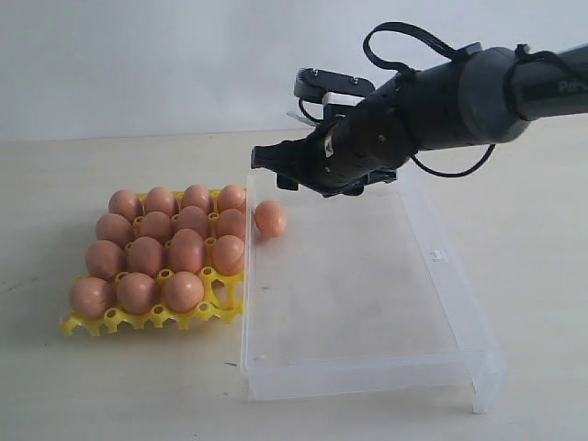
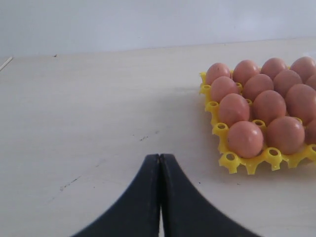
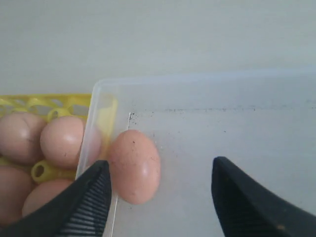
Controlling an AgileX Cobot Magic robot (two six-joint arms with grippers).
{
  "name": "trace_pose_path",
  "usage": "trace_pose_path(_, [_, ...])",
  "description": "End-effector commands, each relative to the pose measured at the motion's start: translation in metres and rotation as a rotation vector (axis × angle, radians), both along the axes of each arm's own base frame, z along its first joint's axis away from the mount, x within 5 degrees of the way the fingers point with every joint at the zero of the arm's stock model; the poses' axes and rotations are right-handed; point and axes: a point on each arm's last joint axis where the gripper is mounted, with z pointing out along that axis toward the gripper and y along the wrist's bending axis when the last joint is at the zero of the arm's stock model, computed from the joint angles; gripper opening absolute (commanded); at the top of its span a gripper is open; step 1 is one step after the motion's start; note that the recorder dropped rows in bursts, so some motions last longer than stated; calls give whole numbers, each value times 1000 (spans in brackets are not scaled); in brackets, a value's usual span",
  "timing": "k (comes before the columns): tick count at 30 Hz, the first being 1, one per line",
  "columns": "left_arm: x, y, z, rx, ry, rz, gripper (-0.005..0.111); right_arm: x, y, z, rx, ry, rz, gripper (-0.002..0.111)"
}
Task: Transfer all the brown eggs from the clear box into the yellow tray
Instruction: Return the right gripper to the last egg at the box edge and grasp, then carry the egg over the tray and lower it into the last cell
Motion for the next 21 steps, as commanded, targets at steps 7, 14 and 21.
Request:
trace_pose_path(7, [0, 0, 2, -4, -15, -5, 0, 30, 22, -19, -196, 127, 265, 58])
trace_pose_path(14, [0, 0, 2, -4, -15, -5, 0, 40, 33, -17, -205, 144, 336, 52])
trace_pose_path(21, [0, 0, 2, -4, -15, -5, 0, 45, 37, -30, -212, 174, 343, 52])
